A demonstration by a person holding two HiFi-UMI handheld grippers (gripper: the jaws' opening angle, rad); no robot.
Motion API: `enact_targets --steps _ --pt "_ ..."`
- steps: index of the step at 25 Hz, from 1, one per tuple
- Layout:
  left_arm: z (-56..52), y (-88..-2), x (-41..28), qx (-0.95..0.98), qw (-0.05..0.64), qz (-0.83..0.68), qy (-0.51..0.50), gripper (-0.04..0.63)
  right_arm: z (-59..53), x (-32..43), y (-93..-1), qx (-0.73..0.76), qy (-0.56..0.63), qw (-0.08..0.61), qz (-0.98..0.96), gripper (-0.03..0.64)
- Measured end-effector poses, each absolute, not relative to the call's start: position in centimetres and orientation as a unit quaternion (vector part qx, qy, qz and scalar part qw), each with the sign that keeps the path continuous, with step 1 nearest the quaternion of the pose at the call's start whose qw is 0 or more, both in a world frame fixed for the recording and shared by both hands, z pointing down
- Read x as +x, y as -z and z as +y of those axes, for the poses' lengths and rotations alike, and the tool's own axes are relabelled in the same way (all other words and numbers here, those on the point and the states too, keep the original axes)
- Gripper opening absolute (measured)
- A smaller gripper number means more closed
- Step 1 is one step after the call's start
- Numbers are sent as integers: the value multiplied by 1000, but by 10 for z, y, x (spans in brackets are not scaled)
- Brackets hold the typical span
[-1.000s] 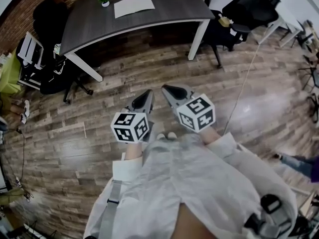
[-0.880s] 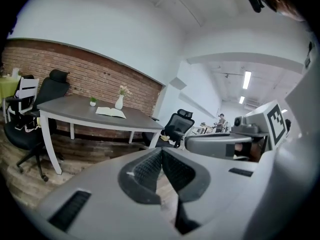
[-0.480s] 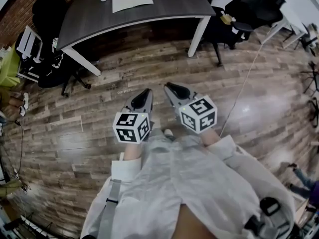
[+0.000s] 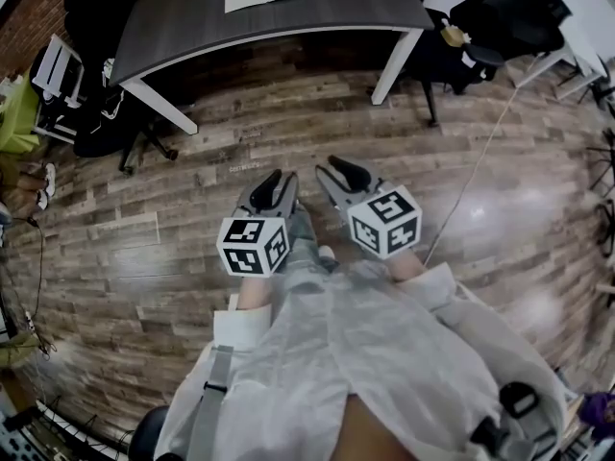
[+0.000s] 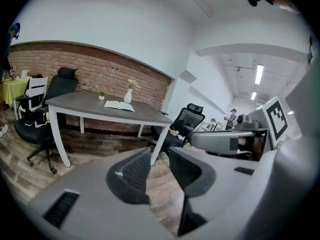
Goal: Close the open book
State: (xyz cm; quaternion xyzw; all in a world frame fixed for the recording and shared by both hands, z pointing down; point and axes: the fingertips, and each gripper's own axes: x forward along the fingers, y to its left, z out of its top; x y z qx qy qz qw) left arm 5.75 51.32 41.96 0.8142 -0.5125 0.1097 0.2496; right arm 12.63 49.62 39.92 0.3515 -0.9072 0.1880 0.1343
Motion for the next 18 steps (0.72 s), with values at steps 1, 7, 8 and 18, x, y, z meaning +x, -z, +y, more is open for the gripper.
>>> enact_targets --steps 1,7,8,18 --pt "507 -422 54 814 252 -512 -110 98 490 123 -401 352 -189 137 -907 92" --pt "445 -416 22 818 244 -511 -102 98 430 94 -397 357 -178 143 -906 97" --pt "434 -415 15 819 244 -510 -99 98 419 86 -397 356 -176 144 -906 97" --pt "333 -393 -40 834 221 -498 -92 98 325 21 -381 356 -153 149 -910 100"
